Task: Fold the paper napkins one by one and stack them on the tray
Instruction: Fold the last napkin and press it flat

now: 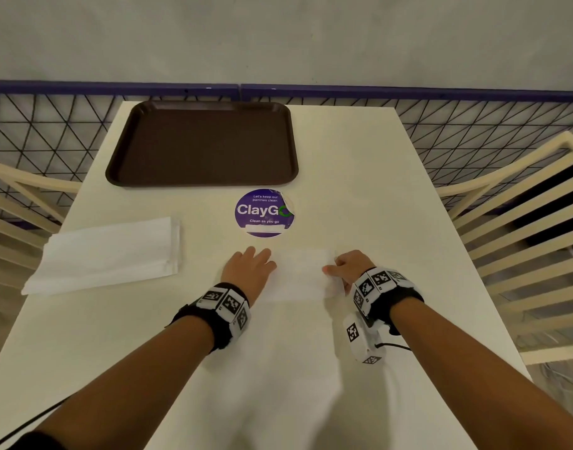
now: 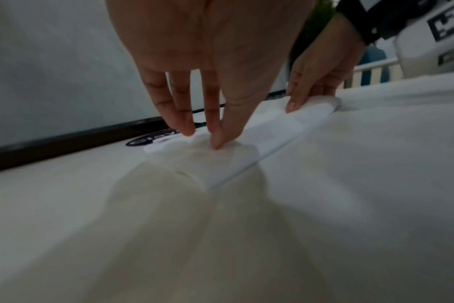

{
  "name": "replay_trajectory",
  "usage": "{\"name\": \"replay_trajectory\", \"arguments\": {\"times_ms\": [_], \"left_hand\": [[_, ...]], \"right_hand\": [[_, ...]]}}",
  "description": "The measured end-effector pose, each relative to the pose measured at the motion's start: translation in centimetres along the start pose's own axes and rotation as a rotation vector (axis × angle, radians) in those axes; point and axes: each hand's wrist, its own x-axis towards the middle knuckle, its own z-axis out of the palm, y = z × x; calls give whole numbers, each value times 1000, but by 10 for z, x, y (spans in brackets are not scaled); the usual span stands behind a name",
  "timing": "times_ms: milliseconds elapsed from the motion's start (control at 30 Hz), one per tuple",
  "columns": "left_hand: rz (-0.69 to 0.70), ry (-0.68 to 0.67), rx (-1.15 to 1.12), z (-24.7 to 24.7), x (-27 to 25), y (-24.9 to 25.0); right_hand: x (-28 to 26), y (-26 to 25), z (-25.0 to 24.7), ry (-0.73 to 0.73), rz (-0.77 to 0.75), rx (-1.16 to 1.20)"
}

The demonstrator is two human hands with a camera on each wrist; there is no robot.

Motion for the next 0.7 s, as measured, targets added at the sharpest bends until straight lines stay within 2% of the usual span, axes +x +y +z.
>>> {"name": "replay_trajectory", "arguments": {"times_ms": [33,133,200,233,300,367,433,500,533,633,700], "left_hand": [[-34,21,-15,-1,-5,2],[-109,-156,-141,16,-9,6],[-120,-169,-174,14,-12,7],[-112,-165,-173,17,-12,6],[-124,-159,-188,18,-12,6],[-118,-150,-161,20,-13,5],[-106,-123,-153,18,-15,6],[-103,-109,-155,20,-15,5],[-100,-111,-157,21,-15,5],[-84,-99,-145,21,-17,4],[-73,-91,-154,22,-17,3]], "right_hand": [[1,1,1,17,3,-5],[-10,-3,1,83,1,17],[-23,-8,1,165,-47,77],[-33,-10,5,222,-95,57],[-53,-15,17,344,-233,-168],[-69,-17,39,303,-385,-400],[-85,-20,62,157,-460,-485],[-91,-23,82,118,-518,-499],[-94,-27,87,72,-484,-466],[-98,-30,94,156,-462,-438],[-99,-24,95,33,-393,-433]]}}
